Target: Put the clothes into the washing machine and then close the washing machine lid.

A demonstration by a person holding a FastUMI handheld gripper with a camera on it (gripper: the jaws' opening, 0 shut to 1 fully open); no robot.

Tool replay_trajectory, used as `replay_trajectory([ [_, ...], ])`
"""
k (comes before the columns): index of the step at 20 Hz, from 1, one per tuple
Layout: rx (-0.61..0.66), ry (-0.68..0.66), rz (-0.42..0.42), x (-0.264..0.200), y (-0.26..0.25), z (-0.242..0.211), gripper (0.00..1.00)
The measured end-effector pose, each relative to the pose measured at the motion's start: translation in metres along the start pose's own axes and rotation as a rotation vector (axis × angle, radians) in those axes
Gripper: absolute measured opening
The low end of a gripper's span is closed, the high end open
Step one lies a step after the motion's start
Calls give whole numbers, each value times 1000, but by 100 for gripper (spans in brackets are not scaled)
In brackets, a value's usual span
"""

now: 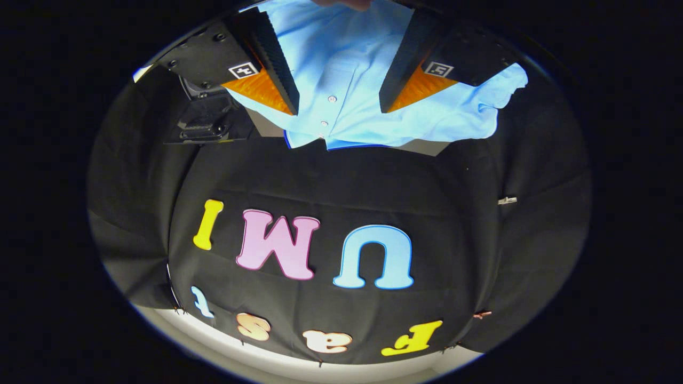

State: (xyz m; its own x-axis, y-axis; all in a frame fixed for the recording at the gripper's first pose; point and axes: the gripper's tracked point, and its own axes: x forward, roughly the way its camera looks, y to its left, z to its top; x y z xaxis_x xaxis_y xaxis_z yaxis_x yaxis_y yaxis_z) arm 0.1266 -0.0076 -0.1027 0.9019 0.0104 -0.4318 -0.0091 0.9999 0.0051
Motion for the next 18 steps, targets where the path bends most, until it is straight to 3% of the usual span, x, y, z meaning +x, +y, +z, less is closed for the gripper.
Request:
replay_trajectory([
  [7, 32, 193, -4, 43, -9, -33, 96],
  [9, 54, 316, 3, 46, -8, -60, 96],
  [11, 111, 323, 12, 55, -10, -59, 96],
  [18, 95, 374, 33, 52, -7, -58, 93],
])
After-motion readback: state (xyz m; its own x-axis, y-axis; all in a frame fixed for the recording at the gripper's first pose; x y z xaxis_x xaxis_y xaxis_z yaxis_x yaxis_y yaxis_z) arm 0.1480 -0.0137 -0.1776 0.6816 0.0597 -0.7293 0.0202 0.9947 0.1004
